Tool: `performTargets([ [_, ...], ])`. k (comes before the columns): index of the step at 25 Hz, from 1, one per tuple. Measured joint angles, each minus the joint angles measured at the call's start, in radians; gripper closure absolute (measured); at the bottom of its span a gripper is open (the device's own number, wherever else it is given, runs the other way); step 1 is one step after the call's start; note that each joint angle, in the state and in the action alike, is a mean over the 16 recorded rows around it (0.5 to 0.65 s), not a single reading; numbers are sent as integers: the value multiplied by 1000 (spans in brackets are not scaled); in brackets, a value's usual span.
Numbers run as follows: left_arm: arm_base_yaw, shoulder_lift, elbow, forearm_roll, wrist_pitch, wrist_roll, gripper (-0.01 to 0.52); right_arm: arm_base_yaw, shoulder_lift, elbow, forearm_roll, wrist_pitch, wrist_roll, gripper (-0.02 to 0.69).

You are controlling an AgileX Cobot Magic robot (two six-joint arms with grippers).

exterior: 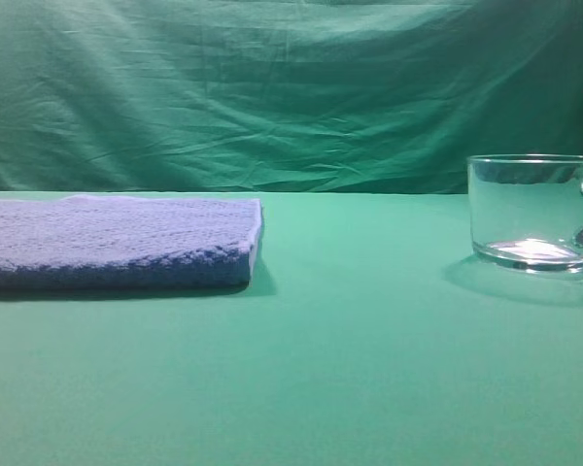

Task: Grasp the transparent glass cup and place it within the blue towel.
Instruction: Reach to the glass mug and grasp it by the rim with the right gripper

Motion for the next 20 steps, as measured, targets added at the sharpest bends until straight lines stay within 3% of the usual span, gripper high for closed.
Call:
performTargets([
  [12,0,0,0,0,0,0,514,34,471,-279,-18,298,-110,633],
  [20,0,0,0,0,0,0,514,134,703,-380,-96,364,-89,598],
])
